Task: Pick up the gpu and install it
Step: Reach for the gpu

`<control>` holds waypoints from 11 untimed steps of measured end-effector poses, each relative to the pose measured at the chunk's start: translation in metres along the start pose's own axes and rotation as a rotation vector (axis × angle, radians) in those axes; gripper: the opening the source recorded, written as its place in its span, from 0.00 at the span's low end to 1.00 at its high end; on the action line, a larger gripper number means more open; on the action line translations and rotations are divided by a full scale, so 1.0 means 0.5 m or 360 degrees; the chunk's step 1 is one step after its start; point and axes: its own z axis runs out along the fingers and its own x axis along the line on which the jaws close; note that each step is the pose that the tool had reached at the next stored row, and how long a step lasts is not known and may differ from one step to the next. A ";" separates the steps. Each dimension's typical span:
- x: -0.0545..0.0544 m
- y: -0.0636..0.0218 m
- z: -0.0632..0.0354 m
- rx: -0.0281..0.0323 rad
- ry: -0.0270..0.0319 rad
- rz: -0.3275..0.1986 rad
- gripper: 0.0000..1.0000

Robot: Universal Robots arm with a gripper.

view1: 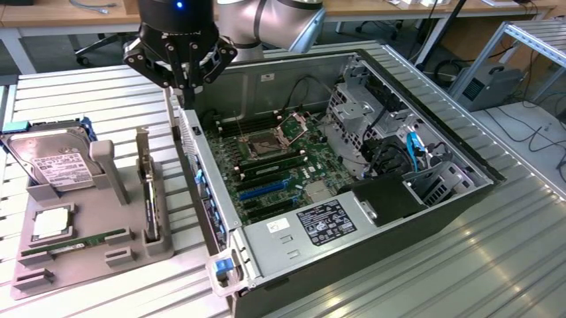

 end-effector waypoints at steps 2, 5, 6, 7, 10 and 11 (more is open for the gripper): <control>0.002 0.000 0.000 0.00000 0.00000 0.0000 0.11; 0.004 0.000 0.000 0.00000 0.00000 0.0000 0.11; 0.004 0.000 0.000 0.00001 0.00001 0.0000 0.11; 0.005 0.000 0.000 0.00002 0.00001 0.0000 0.11; 0.007 -0.001 0.000 0.00000 0.00000 0.0000 0.11; 0.007 -0.001 0.000 0.00001 0.00000 0.0000 0.11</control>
